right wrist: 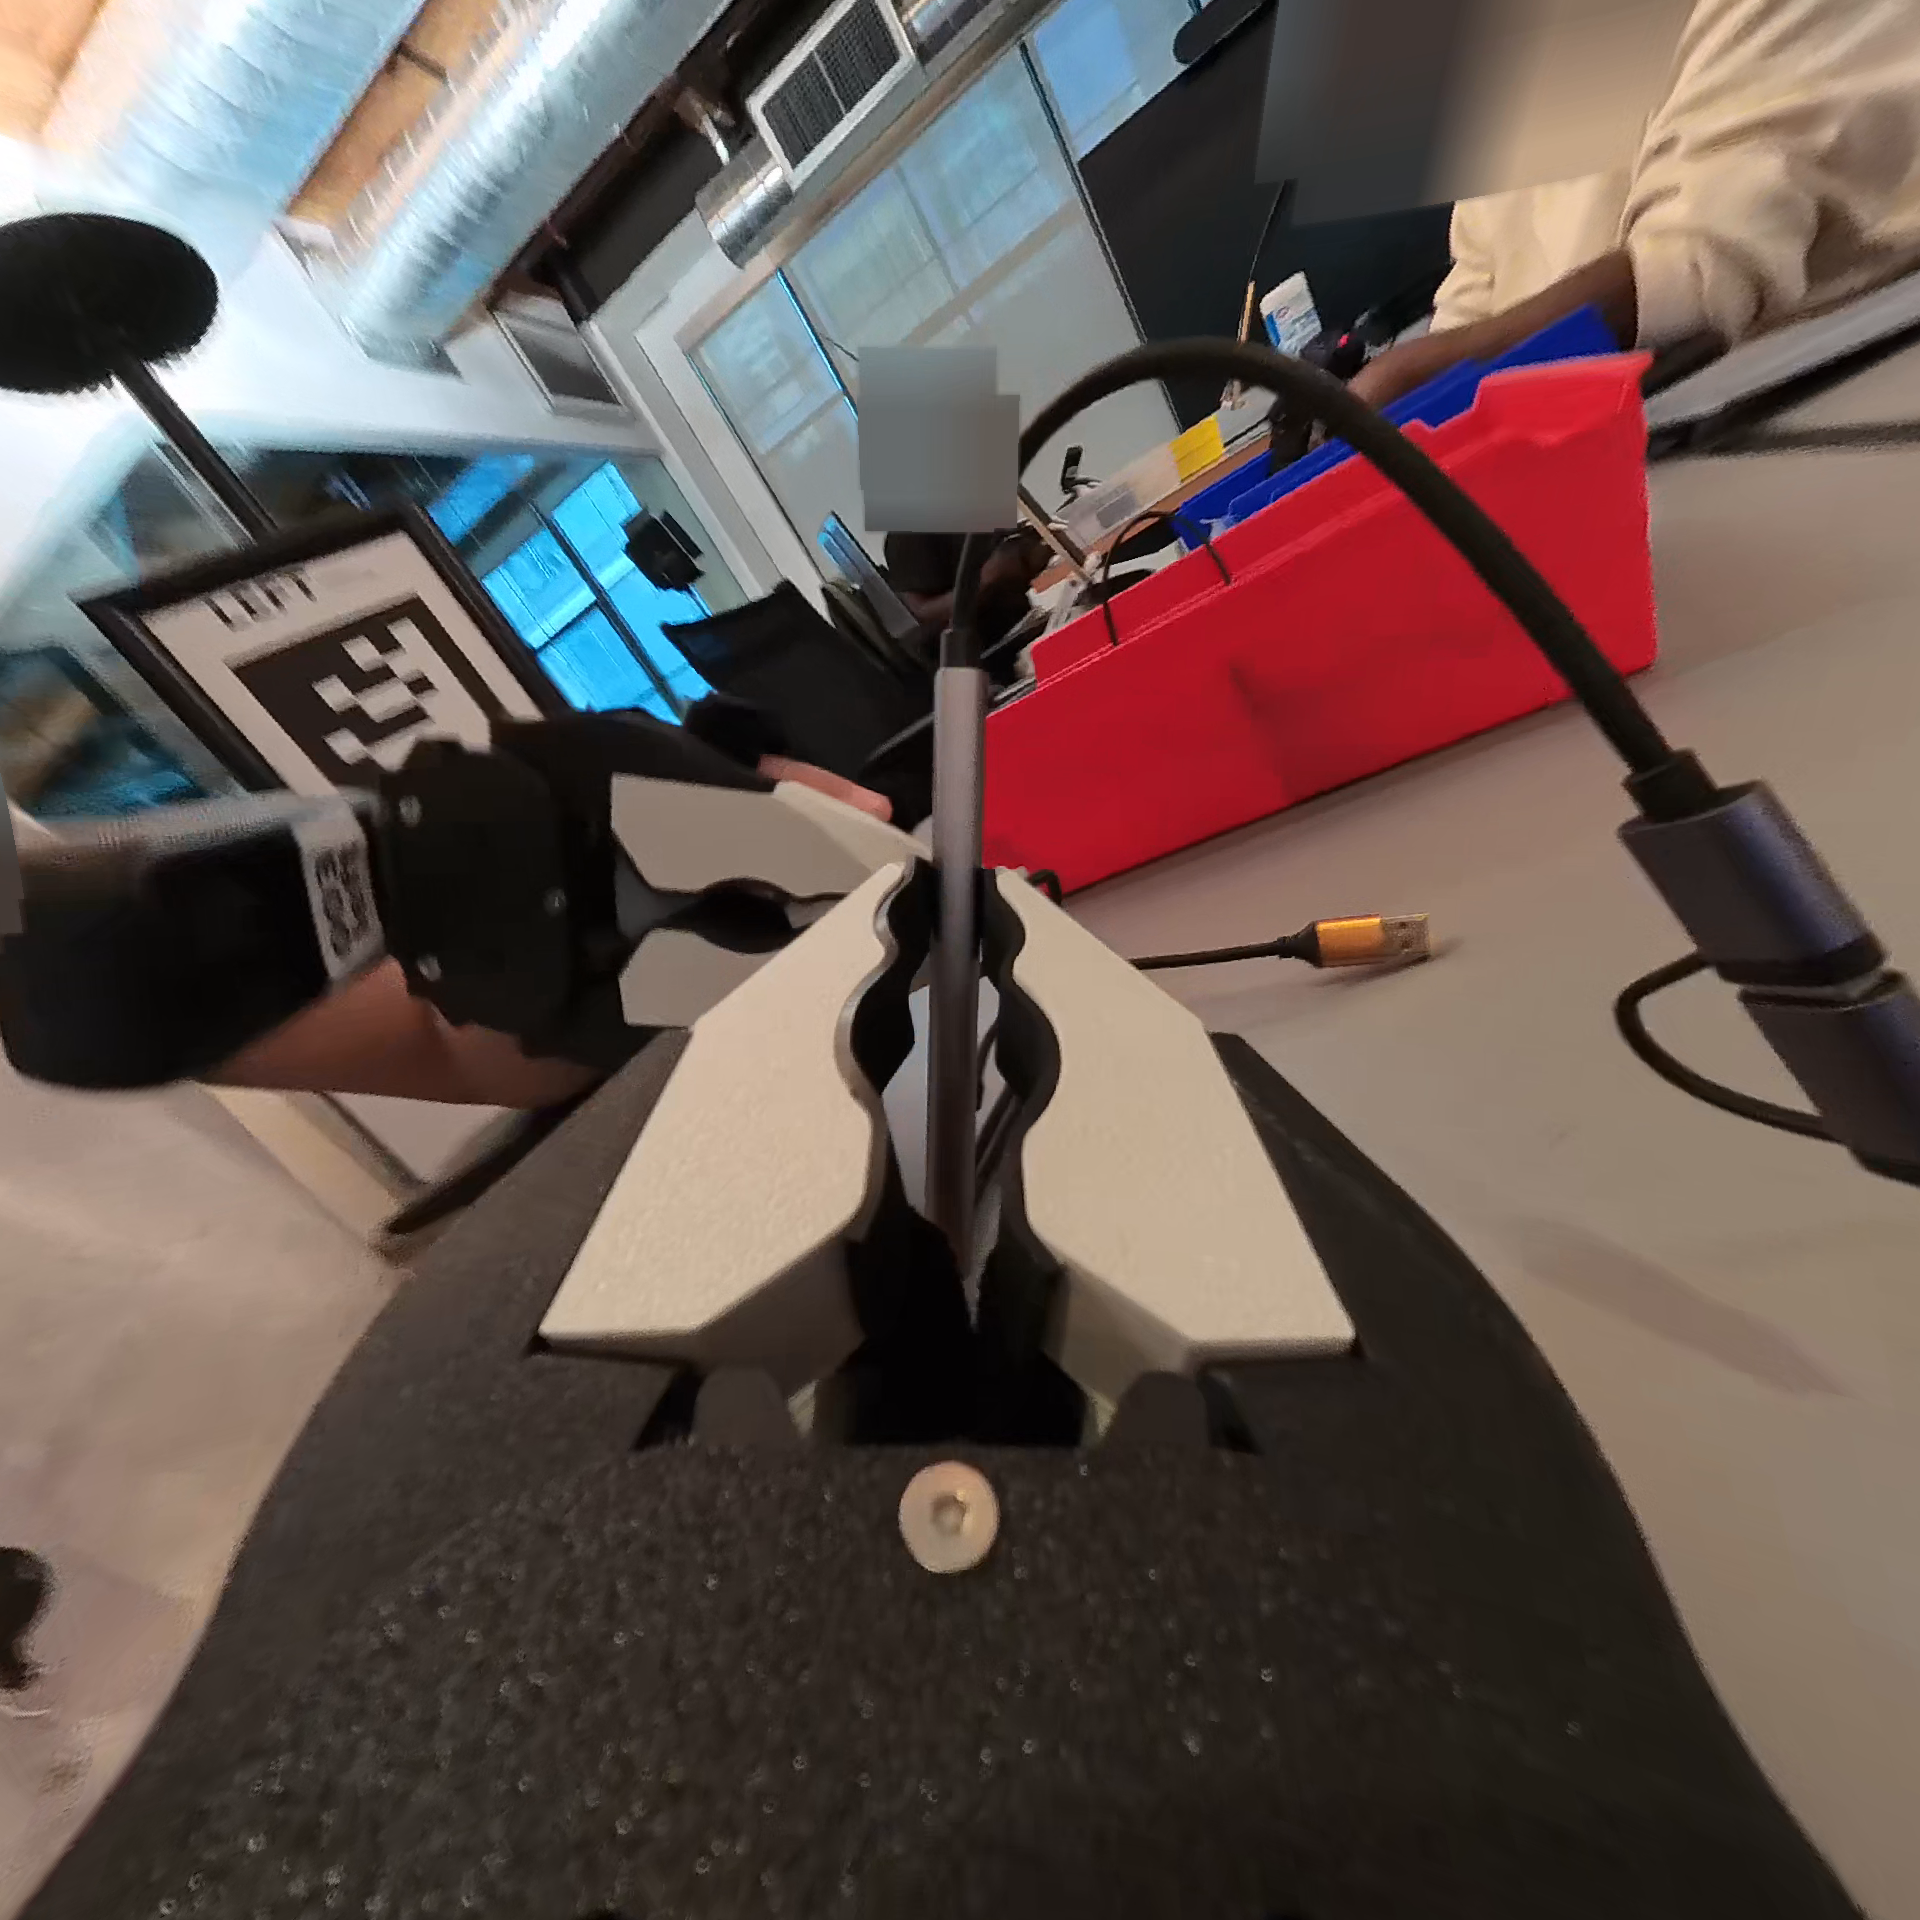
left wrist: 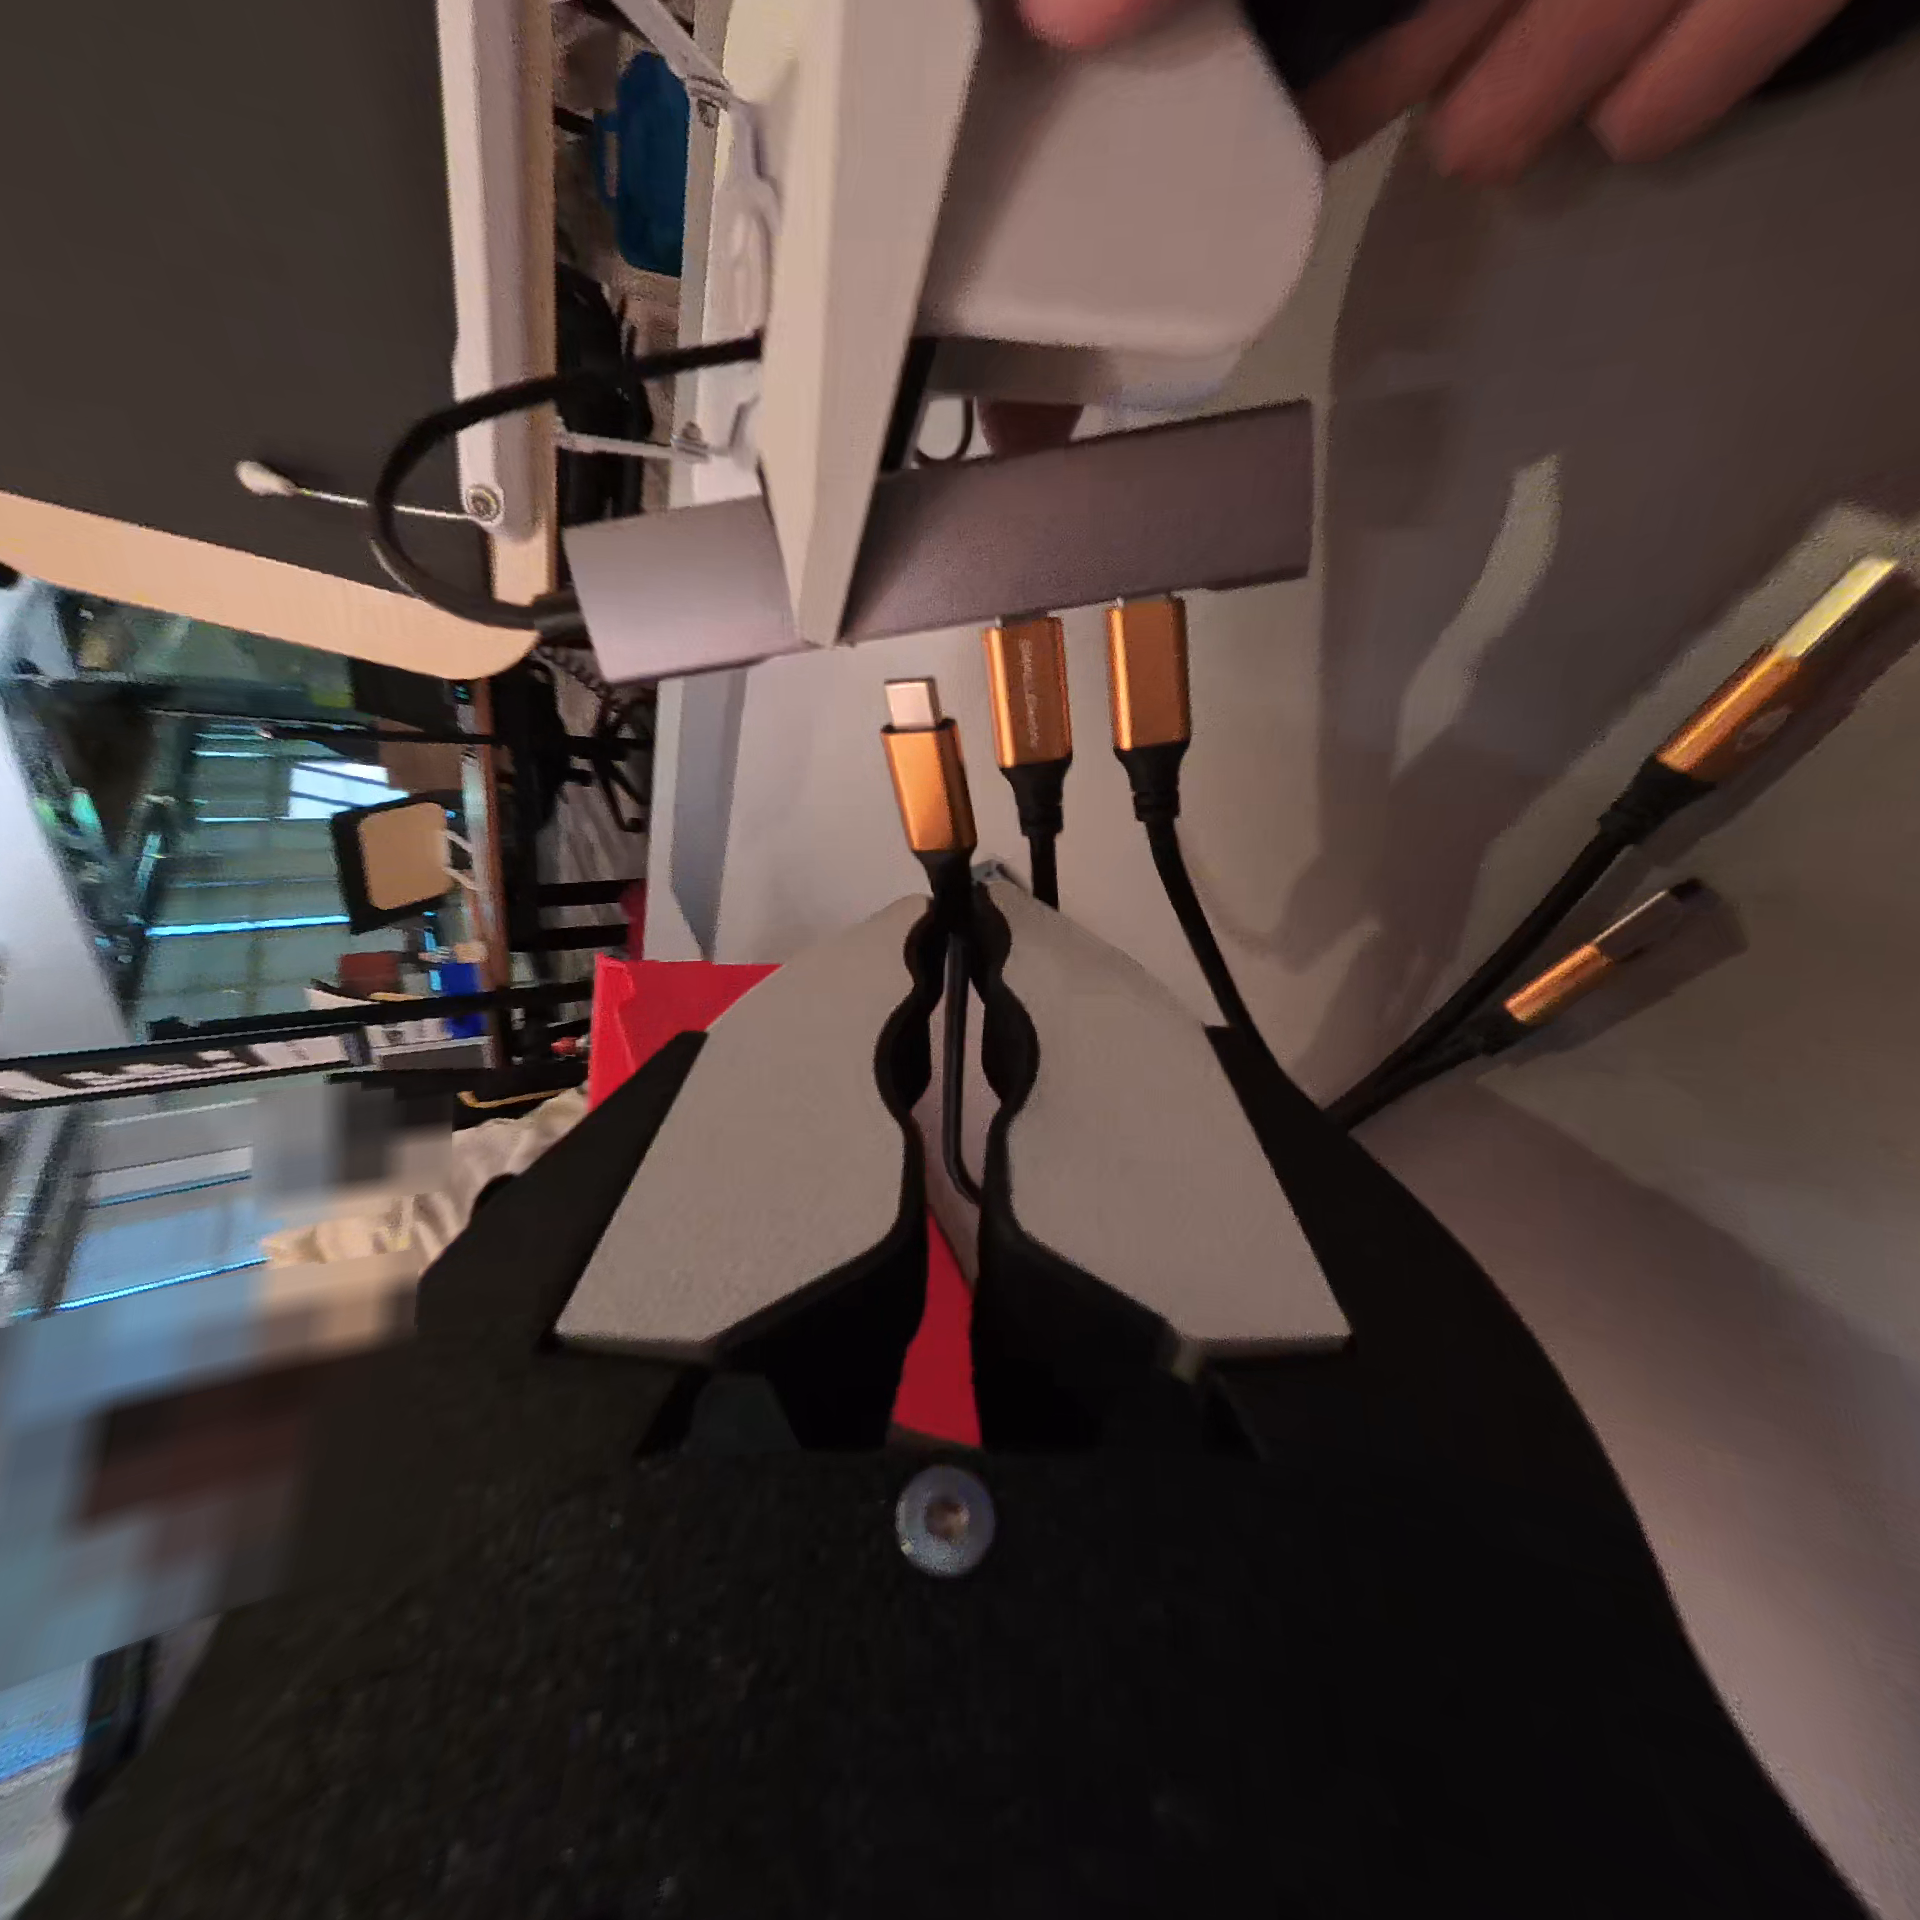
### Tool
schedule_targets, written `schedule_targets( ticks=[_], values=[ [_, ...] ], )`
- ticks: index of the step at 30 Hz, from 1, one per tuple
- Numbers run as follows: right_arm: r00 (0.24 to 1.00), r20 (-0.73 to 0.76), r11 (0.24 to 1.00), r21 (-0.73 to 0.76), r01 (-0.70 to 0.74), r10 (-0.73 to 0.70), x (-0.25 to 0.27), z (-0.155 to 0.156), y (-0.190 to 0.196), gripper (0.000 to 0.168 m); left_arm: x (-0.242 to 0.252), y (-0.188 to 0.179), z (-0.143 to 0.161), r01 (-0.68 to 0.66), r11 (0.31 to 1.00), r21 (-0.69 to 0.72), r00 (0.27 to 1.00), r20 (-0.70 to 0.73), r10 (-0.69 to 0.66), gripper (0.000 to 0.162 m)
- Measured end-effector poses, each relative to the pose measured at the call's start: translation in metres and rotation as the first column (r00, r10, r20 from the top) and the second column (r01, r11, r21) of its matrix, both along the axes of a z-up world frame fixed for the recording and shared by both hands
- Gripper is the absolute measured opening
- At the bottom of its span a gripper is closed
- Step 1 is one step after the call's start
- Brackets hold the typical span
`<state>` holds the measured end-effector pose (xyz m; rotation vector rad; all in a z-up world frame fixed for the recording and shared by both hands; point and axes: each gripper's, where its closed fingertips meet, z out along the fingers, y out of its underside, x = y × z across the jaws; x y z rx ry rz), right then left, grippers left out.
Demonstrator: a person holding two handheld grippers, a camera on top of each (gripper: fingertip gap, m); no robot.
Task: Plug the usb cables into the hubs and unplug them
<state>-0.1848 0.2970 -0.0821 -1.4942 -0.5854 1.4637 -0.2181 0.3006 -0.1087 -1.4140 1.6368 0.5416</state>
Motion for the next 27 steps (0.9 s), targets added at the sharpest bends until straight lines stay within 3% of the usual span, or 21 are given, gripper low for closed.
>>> schedule_targets(
  ticks=[8, 27],
  values=[
    [0.995, 0.074, 0.993, 0.097, 0.062, -0.070, -0.006, -0.001, -0.001, 0.007, -0.001, 0.003, -0.005, -0.018, 0.999, -0.038, 1.000, 0.010, 0.018, 0.004],
    [0.986, 0.114, 0.993, 0.041, 0.115, -0.119, -0.006, -0.009, 0.008, 0.007, -0.006, 0.007, -0.002, -0.043, 0.999, 0.027, 0.999, -0.028, 0.044, 0.004]
  ],
)
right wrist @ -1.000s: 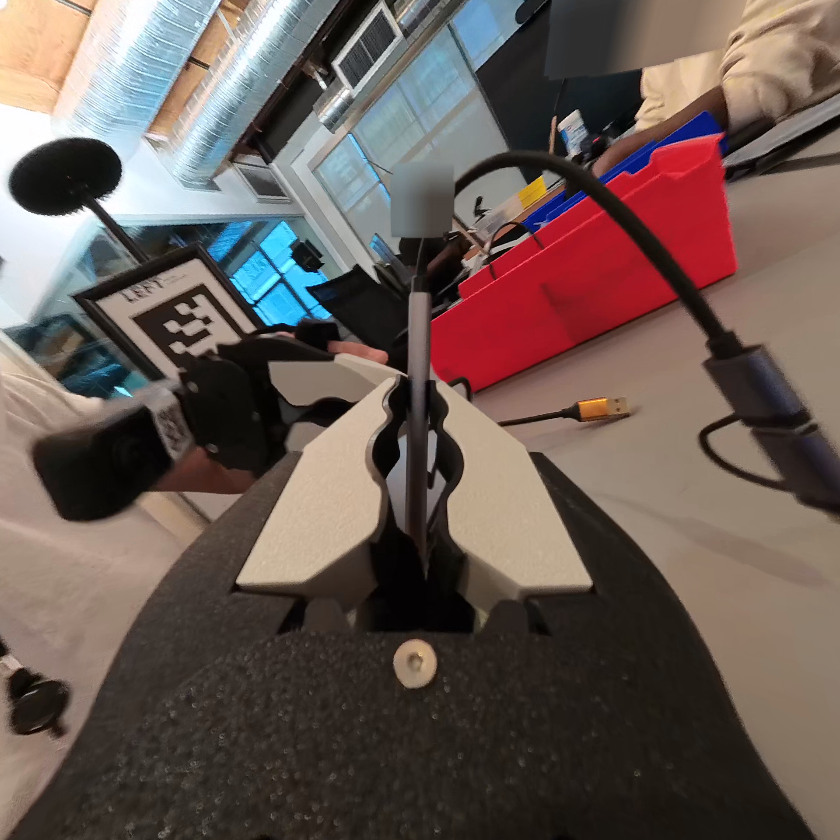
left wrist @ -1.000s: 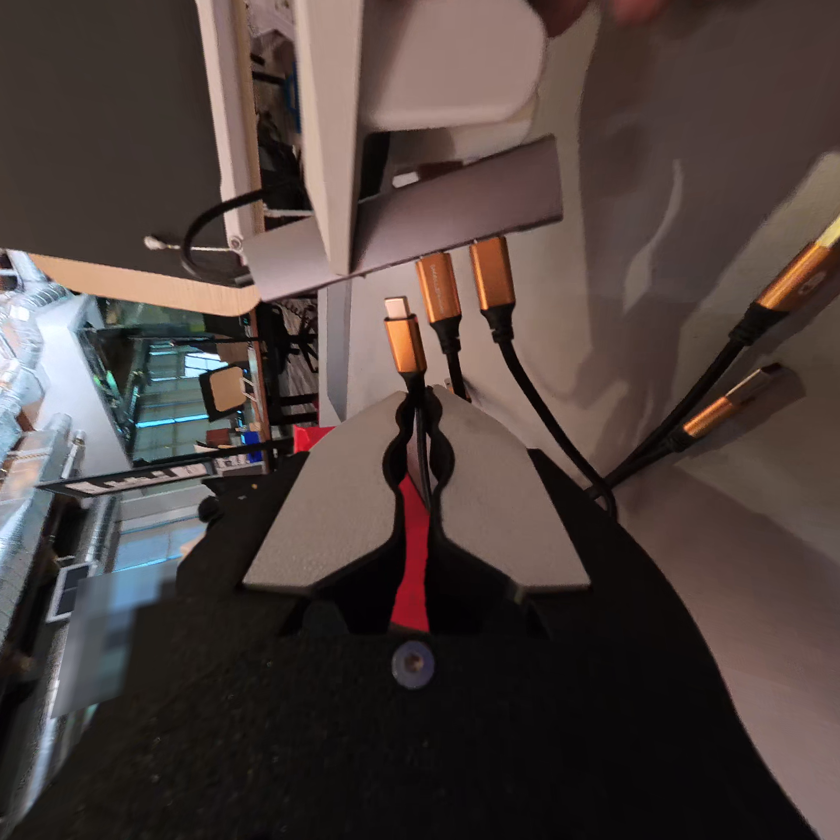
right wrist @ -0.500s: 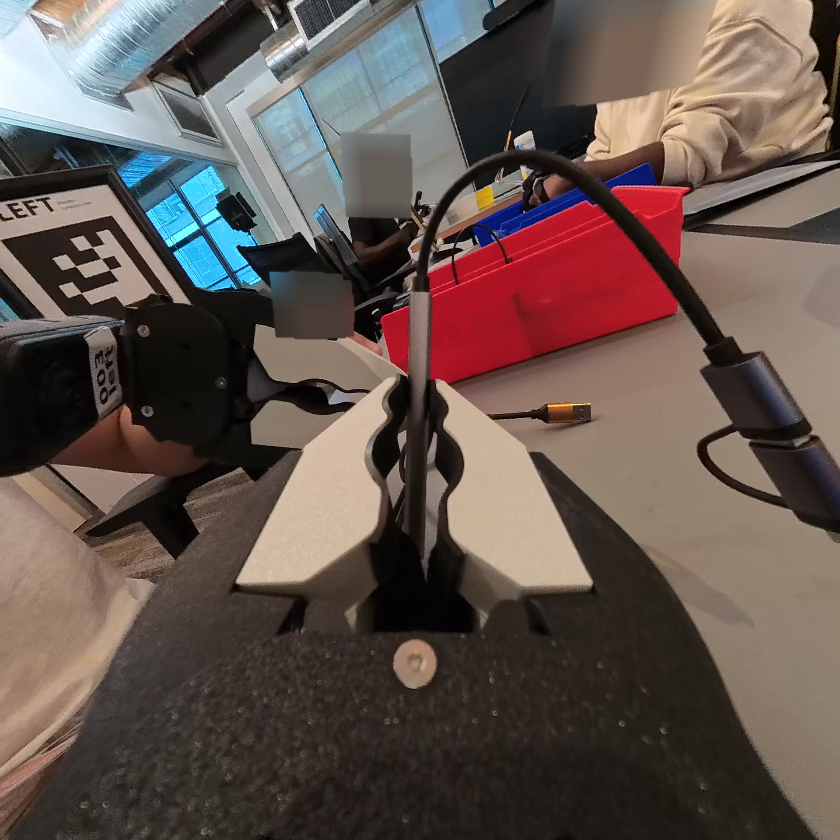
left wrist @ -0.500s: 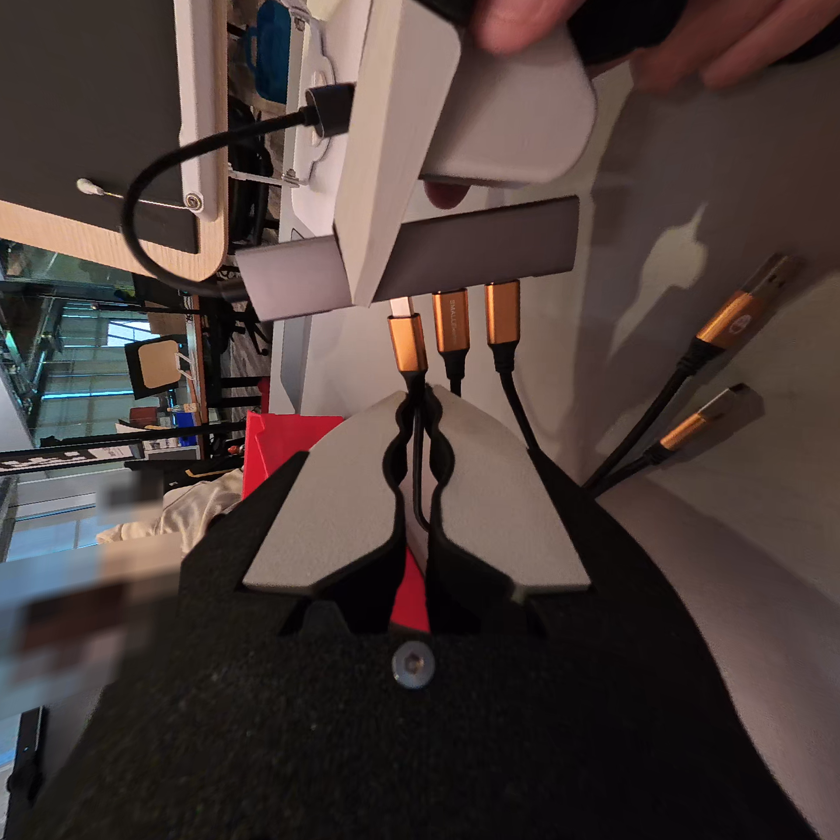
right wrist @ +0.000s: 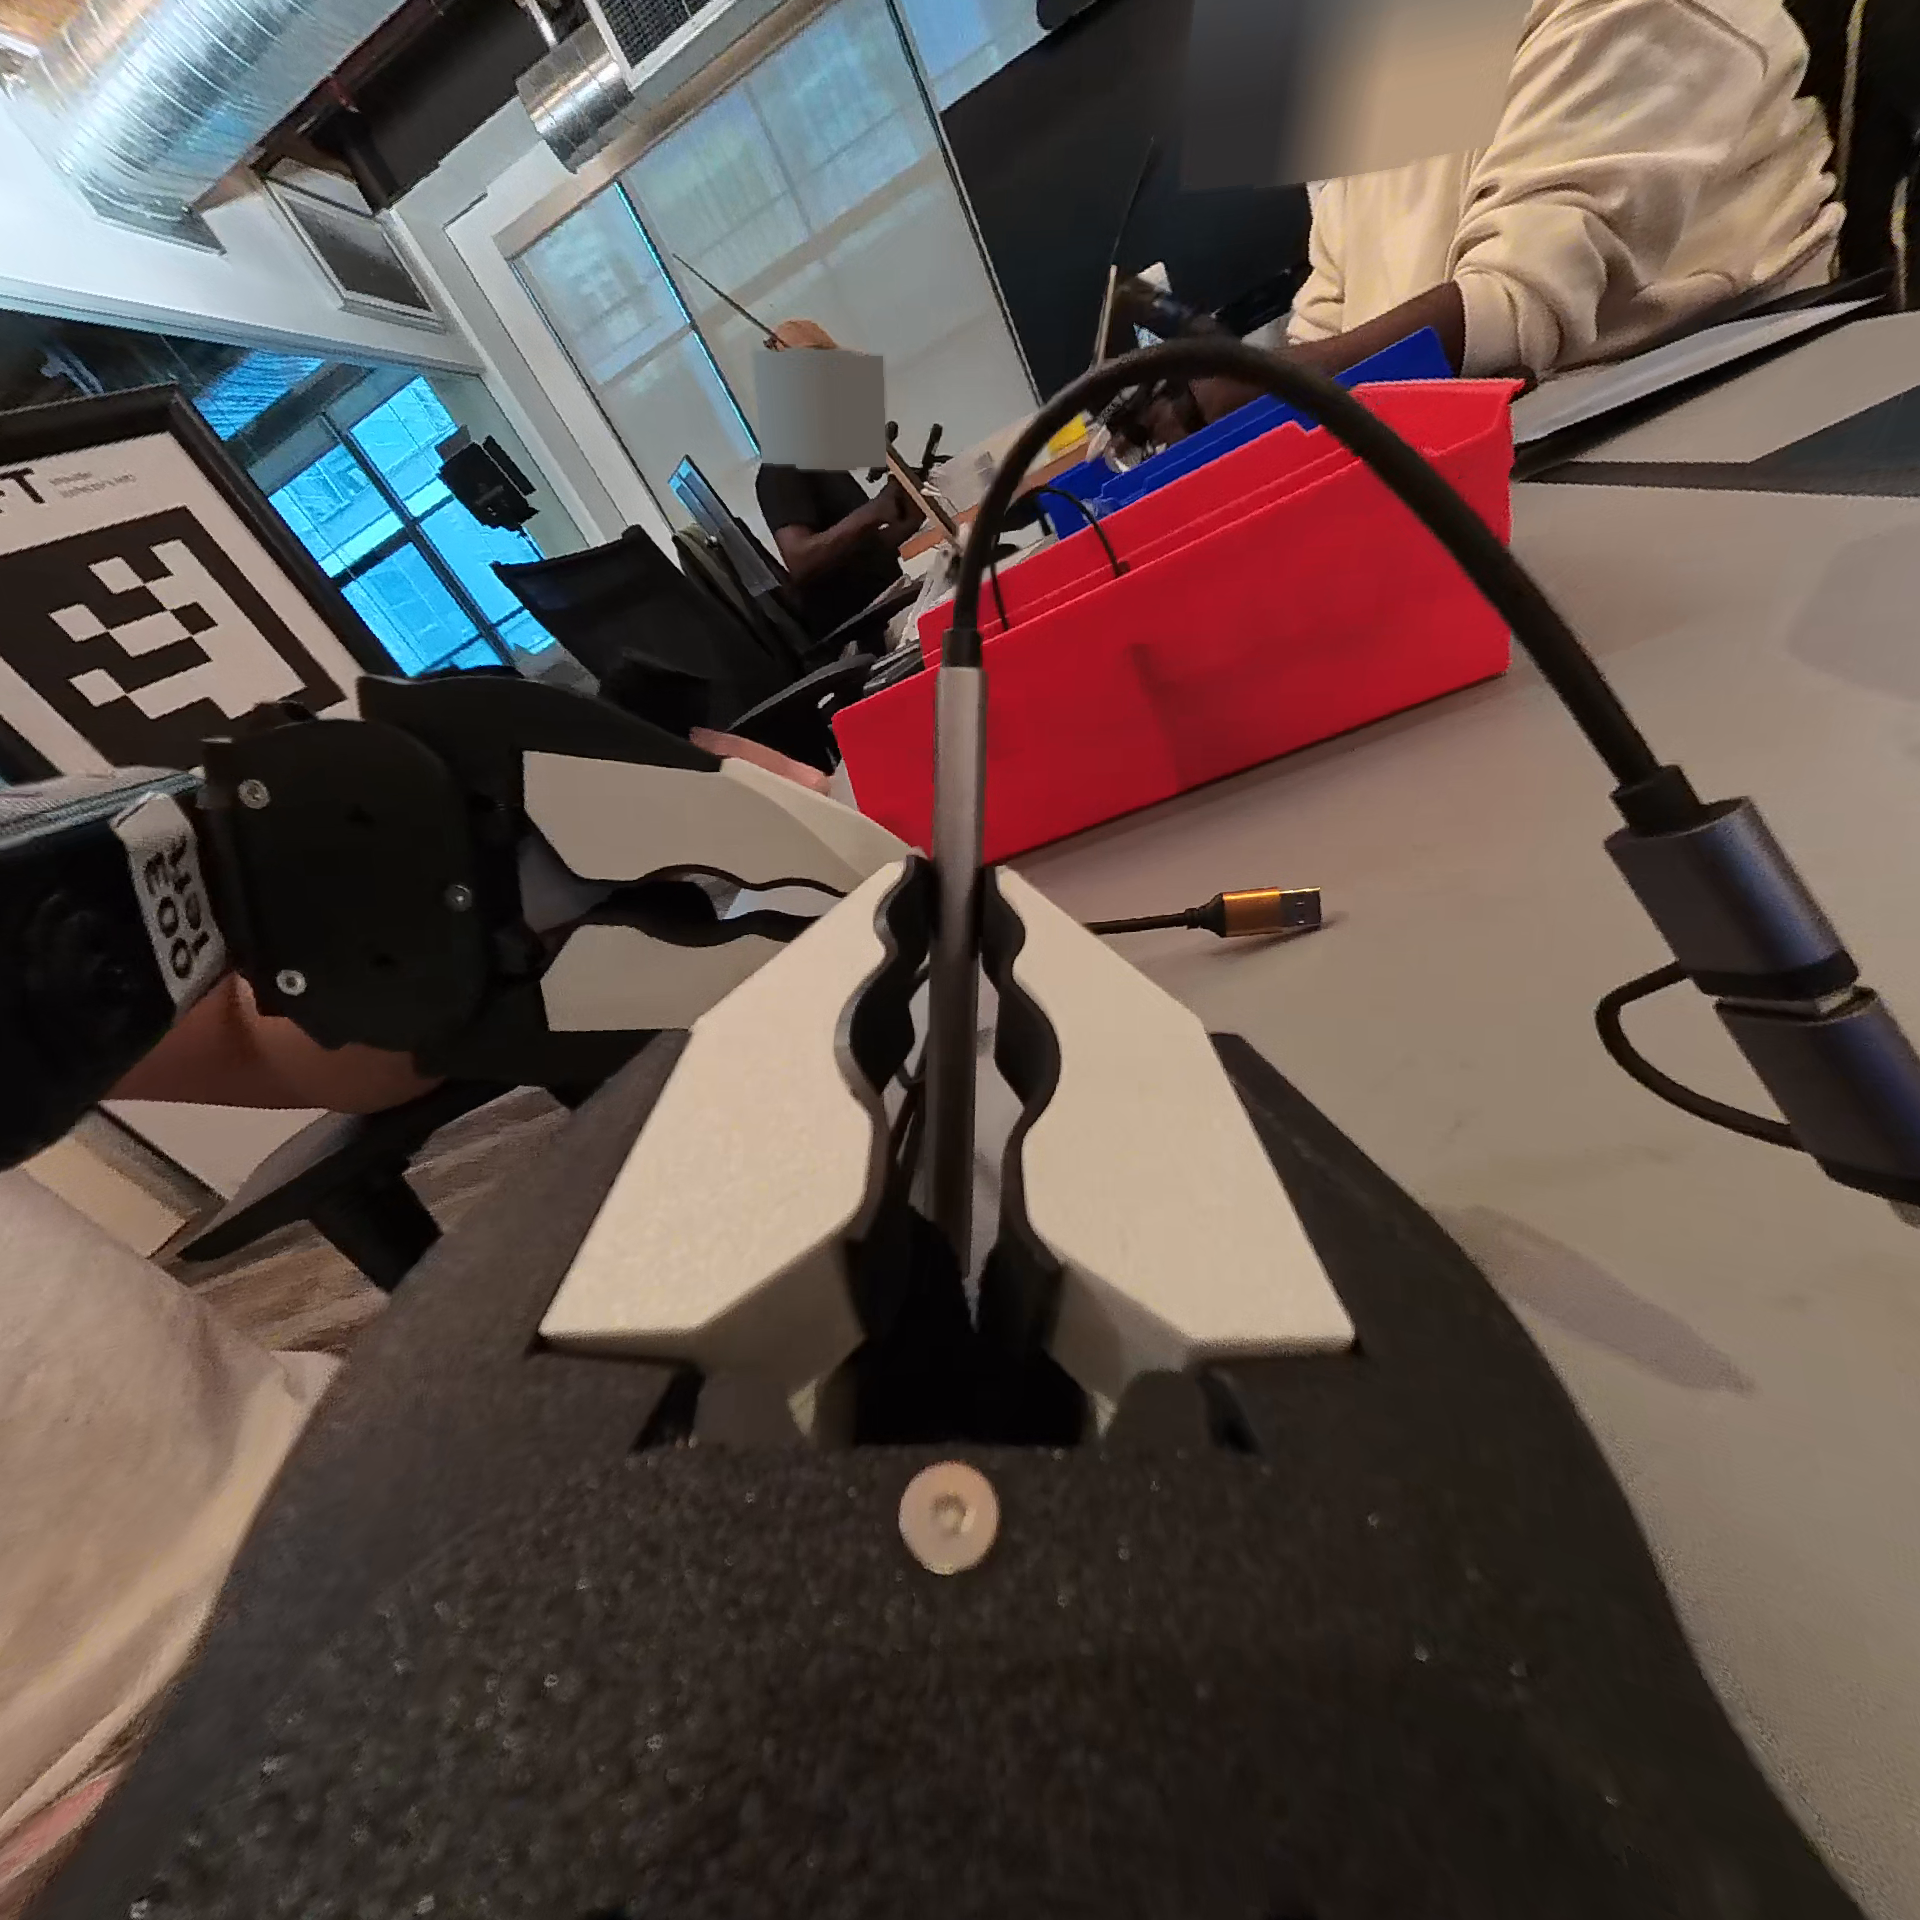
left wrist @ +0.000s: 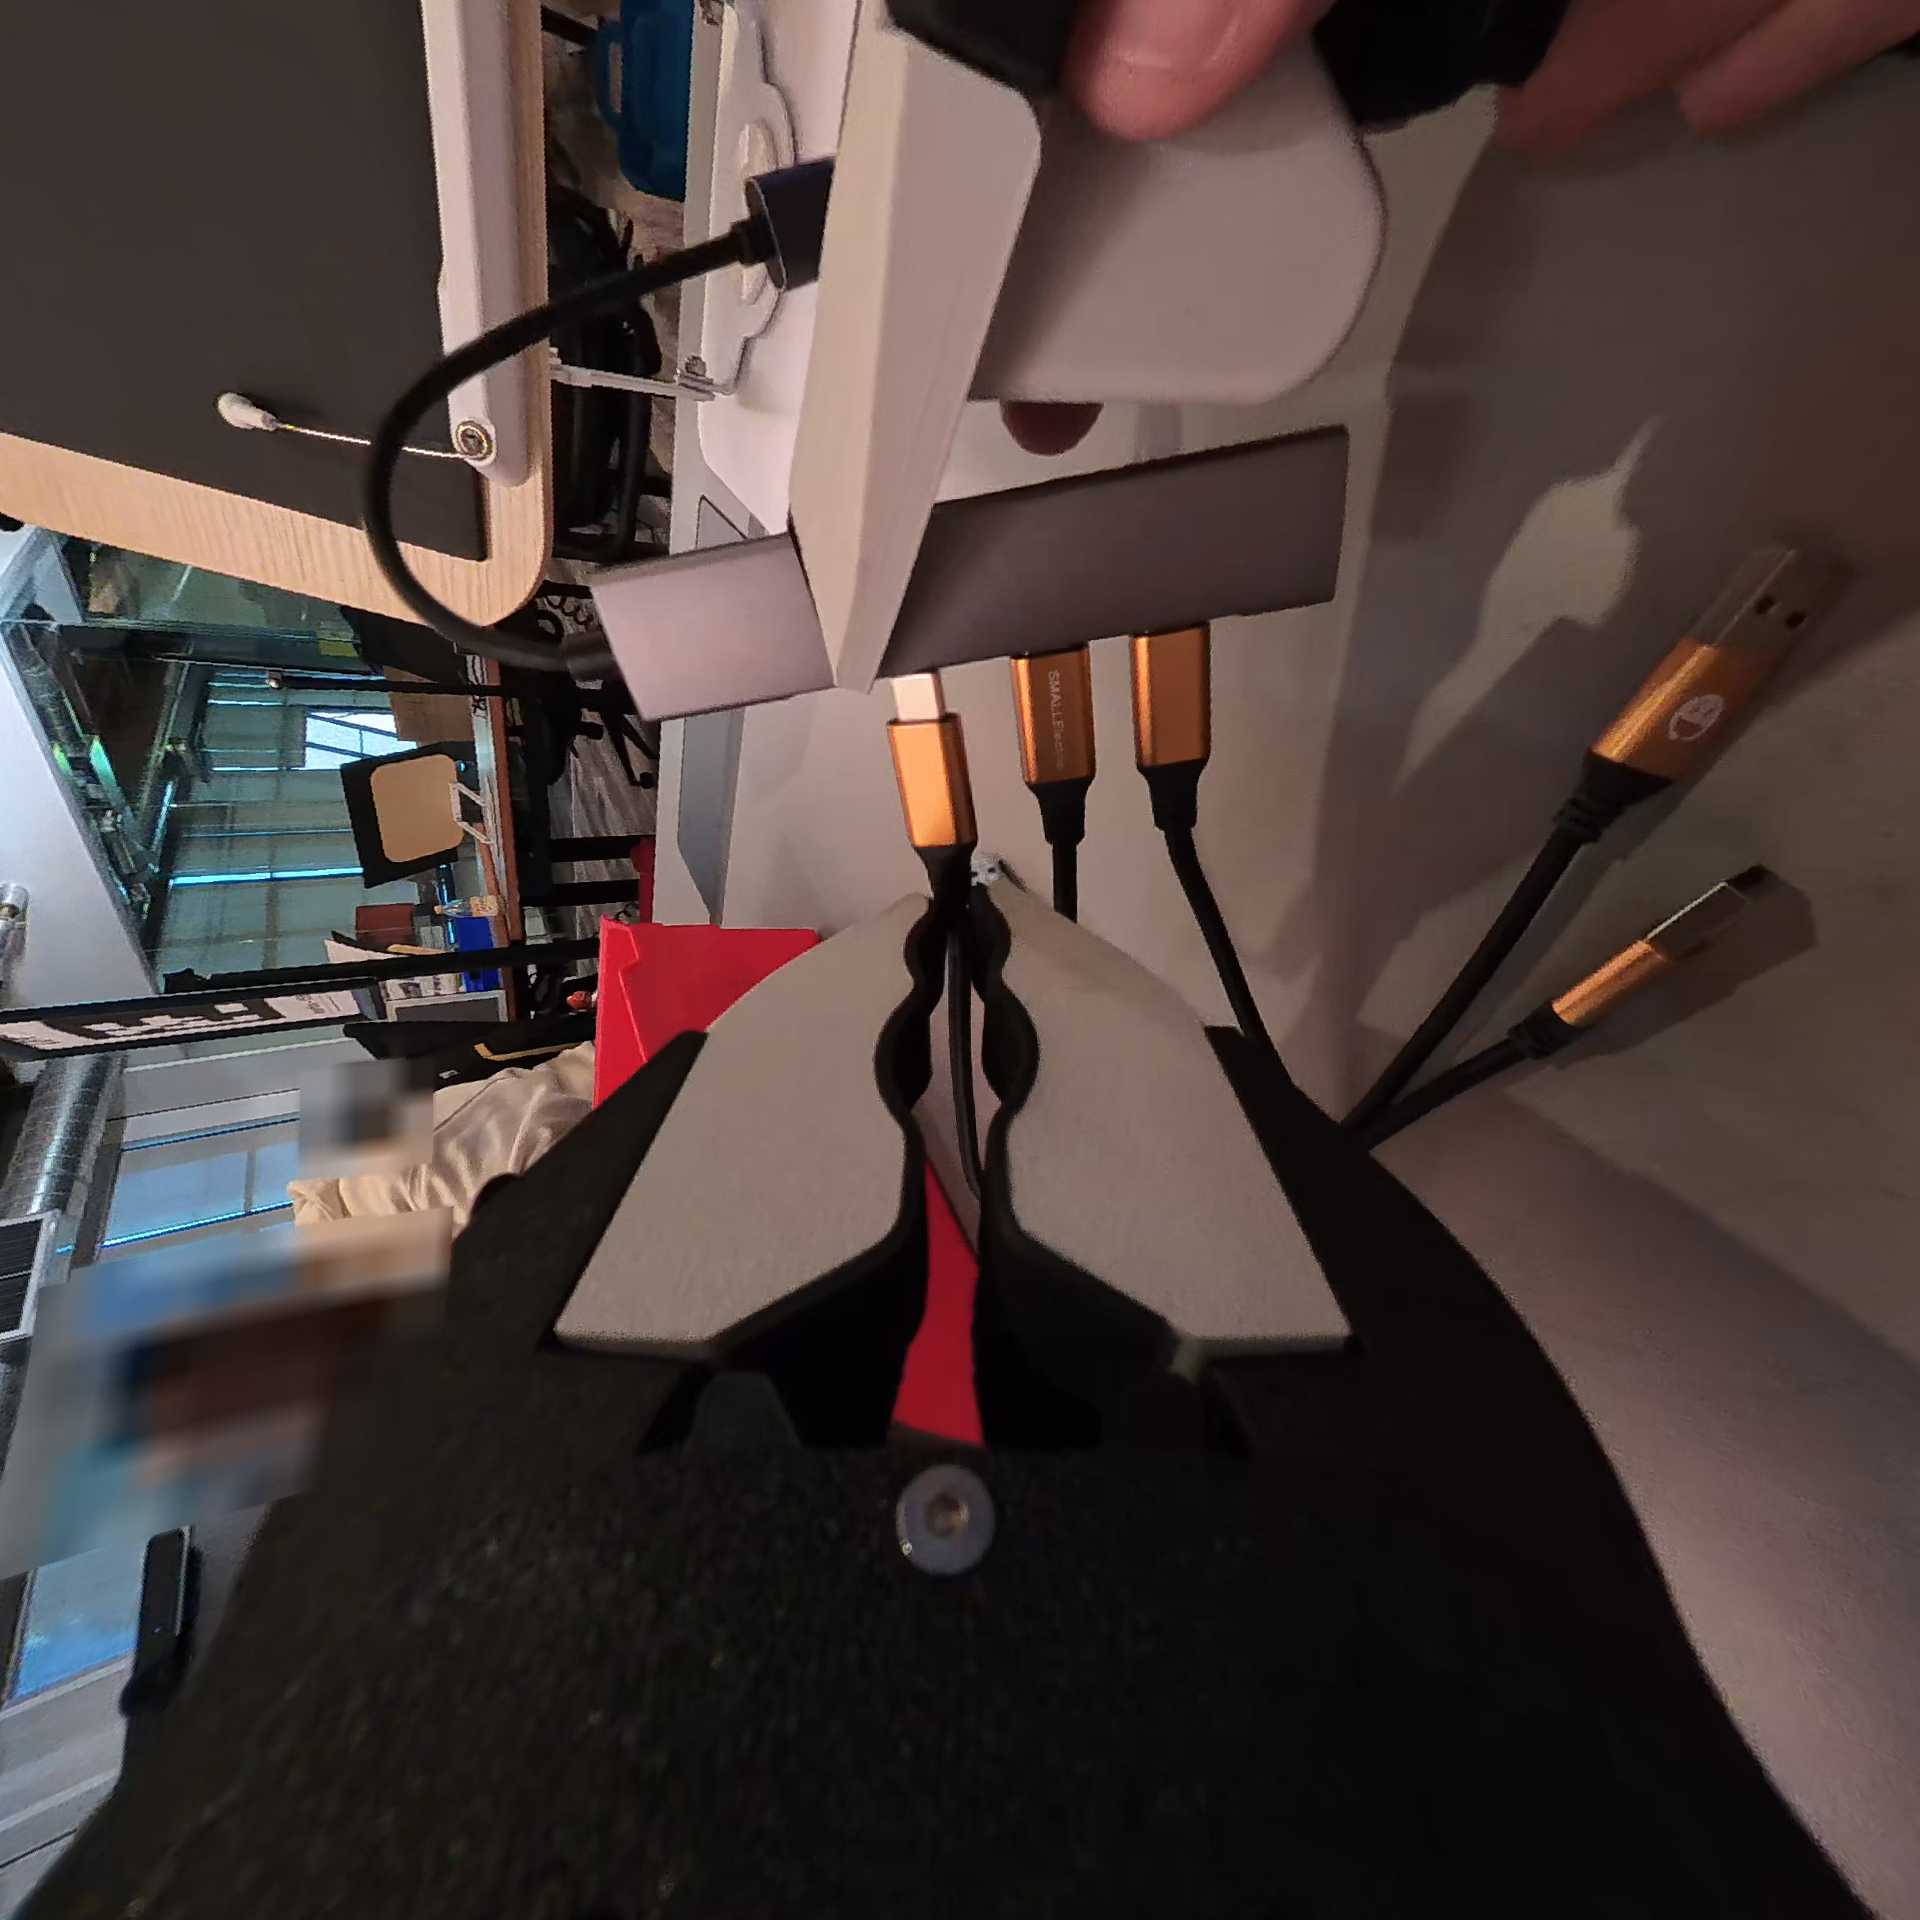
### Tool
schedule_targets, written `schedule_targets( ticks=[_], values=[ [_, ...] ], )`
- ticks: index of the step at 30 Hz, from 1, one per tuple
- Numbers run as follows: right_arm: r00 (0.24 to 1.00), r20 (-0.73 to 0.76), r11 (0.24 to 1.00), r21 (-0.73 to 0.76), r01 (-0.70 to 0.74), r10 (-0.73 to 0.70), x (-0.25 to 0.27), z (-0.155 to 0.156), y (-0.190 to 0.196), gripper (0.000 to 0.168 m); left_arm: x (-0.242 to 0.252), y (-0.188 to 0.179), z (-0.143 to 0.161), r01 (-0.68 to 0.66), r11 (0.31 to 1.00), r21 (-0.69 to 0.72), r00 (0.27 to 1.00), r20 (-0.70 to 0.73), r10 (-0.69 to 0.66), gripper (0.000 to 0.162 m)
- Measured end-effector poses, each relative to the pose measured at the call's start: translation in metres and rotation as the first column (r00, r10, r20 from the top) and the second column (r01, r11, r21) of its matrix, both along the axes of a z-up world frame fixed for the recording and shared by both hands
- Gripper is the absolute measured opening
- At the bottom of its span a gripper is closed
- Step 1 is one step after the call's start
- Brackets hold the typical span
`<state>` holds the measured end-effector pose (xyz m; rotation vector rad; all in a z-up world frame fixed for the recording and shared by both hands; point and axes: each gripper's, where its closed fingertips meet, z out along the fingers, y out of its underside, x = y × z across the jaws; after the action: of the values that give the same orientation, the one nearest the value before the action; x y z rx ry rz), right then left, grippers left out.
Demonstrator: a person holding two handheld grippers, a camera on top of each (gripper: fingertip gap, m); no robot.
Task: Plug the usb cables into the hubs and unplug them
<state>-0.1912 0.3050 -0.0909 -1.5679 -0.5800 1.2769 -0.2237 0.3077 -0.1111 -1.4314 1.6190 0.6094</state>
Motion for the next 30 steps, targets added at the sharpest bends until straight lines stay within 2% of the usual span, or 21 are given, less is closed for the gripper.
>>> schedule_targets(
  ticks=[9, 30],
  values=[
    [0.998, -0.055, 0.997, -0.066, -0.030, 0.026, -0.0002, 0.0011, 0.0001, 0.007, 0.0003, 0.0003, -0.0011, 0.003, 0.997, 0.083, 0.998, -0.065, 0.003, 0.004],
    [0.998, -0.045, 0.997, -0.073, -0.038, 0.035, -0.0026, -0.0004, -0.0012, 0.007, -0.0005, -0.0016, -0.0059, -0.023, 0.998, 0.054, 0.997, -0.068, 0.027, 0.004]
  ],
)
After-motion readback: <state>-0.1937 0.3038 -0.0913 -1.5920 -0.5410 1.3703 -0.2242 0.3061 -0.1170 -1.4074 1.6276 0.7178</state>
